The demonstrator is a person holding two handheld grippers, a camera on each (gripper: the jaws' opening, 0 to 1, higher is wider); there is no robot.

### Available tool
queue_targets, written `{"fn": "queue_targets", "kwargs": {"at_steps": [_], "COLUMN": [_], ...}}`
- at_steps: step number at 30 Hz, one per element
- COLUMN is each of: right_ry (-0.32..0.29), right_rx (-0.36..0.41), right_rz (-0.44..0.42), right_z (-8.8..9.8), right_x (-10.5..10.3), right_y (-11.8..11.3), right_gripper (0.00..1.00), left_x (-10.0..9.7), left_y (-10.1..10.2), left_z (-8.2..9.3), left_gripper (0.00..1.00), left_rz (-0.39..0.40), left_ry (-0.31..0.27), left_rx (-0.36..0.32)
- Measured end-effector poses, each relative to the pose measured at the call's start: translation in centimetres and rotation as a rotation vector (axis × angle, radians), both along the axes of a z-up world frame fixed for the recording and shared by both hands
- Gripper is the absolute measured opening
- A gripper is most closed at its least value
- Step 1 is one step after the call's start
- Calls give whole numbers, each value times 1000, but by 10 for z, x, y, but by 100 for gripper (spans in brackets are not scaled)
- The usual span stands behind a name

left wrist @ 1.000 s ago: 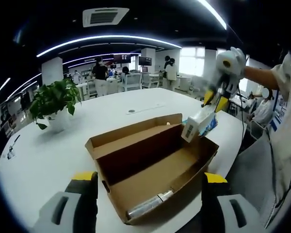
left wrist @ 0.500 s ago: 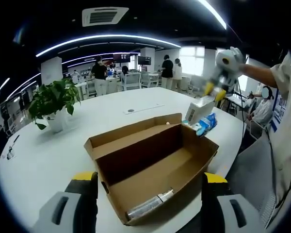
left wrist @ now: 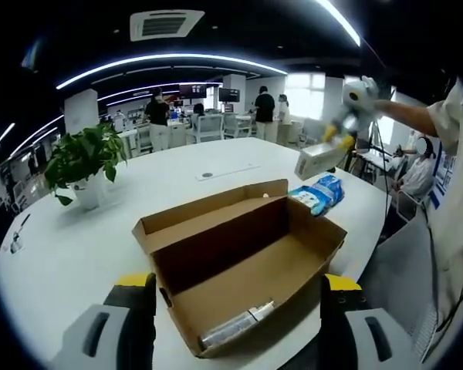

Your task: Operate the shoe box by opening the lid, removing the specified soft item, and placing it in the target area until the item is outside and the box remains undamaged.

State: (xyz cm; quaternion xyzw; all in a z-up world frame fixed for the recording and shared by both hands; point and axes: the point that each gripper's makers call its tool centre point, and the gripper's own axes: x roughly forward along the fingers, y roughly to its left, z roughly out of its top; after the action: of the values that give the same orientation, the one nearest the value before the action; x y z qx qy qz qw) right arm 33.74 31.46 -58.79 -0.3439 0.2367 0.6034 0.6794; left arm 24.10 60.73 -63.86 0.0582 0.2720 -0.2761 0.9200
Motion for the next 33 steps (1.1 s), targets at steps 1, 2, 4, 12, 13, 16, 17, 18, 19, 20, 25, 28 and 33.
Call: {"fn": "queue_targets", "kwargs": {"at_steps": [1,2,4,12,13,16,17,18,19,20,25,28,33], "right_ry": [-1,1,-1,1,1,-1,-1,0,1,1,3,4,9], "right_rx": [-7,-10,-20,-45,-48,-67,-71,-73,-78,-83,-104,-118,-139], "right_rz": [-4,-7,-13,-54,-59,-73,-76,-82,-85,-88,-101,-107,-117], "right_z": [-1,-2,-4,-9,-10,-15,-16,-17,-18,-19,-25,-29,-36], "right_x": [2,3,6,20,22,28,29,31,34,35,44,48,57], "right_y": [-4,-6,-12,-37,-40,-51,-53,-56,-60,-62,-75,-82,-95], "right_gripper": [14,14,14,14,14,14,14,14,14,14,14,14,14], "left_x": [0,0,0,0,0,-1,-1,-1,-1,-1,-2,-2,-2], "left_y": [0,1,2,4,4,4,5,5,4,4,4,6,7], "left_z": [0,0,0,0,0,-1,-1,-1,-2,-1,-2,-2,-1], "left_gripper": [90,90,90,90,90,90,90,90,90,90,90,90,90], "left_rz": [1,3,6,12,12,12,14,15,16,16,21,25,35], "left_ry": [1,1,1,2,5,6,7,7,7,7,5,5,6], "left_rx": [0,2,2,6,8,12,12,11,11,11,12,13,15]}}
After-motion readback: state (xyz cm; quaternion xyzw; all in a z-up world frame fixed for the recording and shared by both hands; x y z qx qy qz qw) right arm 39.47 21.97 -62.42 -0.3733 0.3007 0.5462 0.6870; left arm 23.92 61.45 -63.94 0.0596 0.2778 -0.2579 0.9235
